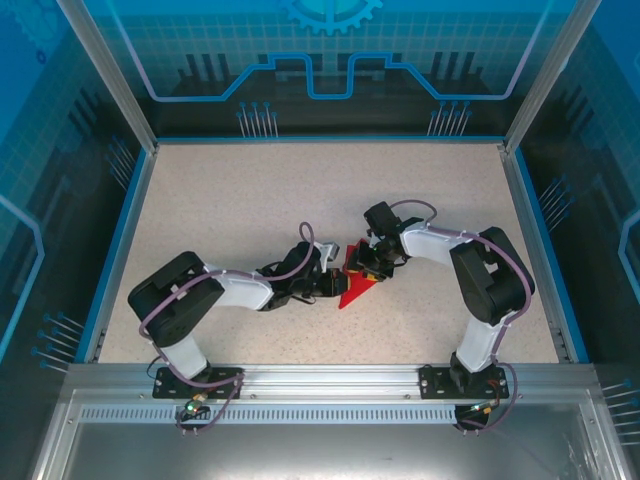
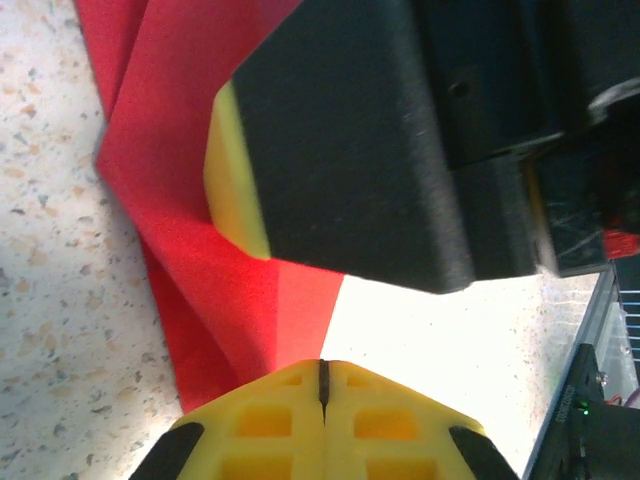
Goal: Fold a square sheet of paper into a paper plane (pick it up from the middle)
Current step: Fourth fold the wing at the center of the table.
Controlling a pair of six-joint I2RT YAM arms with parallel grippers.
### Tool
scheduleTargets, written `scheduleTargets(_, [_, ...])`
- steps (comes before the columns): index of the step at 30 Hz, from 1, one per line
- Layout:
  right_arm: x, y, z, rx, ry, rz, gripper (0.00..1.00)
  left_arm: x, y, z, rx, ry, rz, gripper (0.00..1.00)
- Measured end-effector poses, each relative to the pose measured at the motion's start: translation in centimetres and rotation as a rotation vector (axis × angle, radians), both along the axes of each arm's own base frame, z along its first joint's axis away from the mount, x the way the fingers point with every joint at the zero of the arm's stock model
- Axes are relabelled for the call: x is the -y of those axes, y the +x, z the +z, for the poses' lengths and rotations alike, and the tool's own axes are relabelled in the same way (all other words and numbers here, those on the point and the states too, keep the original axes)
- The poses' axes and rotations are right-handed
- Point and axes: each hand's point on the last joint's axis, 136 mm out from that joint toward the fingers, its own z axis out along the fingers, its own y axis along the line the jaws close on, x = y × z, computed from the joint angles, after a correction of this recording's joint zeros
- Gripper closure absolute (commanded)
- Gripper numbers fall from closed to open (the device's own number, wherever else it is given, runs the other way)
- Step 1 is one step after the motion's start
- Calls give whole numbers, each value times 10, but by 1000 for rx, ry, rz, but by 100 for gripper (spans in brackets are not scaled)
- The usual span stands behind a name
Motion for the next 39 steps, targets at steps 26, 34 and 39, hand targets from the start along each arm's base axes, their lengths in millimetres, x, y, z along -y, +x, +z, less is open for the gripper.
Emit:
scheduleTargets(26, [-4, 3, 7, 63, 43, 6, 46, -6, 6, -18, -33, 89, 31, 100])
scheduleTargets(34, [-3, 3, 7, 71, 43, 12, 50, -7, 6, -20, -33, 95, 37, 100])
scheduleTargets(39, [-2, 3, 7, 70, 42, 12, 53, -8, 7, -21, -35, 101, 40, 100])
